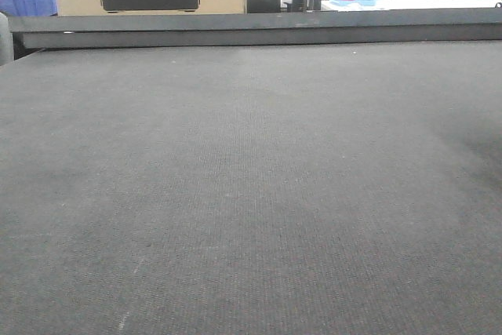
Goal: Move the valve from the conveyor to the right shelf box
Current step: 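Close the right gripper around a white valve with silver handle, then close the left gripper around the second white valve, then lift both held valves up off the conveyor surface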
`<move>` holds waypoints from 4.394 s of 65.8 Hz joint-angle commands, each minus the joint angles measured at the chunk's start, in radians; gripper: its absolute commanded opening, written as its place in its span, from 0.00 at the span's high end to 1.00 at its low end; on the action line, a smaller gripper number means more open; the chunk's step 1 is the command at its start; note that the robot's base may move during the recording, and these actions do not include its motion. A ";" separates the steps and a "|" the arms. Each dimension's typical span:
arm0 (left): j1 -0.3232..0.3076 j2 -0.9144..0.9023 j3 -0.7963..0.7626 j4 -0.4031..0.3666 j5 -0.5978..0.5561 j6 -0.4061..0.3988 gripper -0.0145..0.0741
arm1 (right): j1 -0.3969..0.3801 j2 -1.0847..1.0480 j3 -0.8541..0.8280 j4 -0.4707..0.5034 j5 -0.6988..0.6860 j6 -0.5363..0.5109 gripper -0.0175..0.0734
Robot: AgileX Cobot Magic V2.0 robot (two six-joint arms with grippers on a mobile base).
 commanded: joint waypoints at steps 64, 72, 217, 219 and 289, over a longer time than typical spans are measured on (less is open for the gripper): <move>-0.006 0.080 -0.017 0.030 0.027 0.055 0.76 | 0.001 -0.291 -0.059 -0.022 -0.160 0.005 0.99; -0.006 0.135 -0.017 0.030 0.001 0.132 0.54 | 0.001 -0.305 -0.055 -0.022 -0.139 0.005 0.99; -0.006 0.512 -0.115 0.044 0.028 0.069 0.96 | 0.001 -0.321 0.010 -0.022 -0.149 0.005 0.99; -0.006 0.512 -0.115 0.050 0.028 0.069 0.96 | 0.001 -0.321 0.010 -0.022 -0.149 0.005 0.99; -0.006 -0.482 0.326 -0.218 -0.421 0.332 0.96 | 0.001 -0.805 0.314 -0.022 -0.454 -0.013 0.99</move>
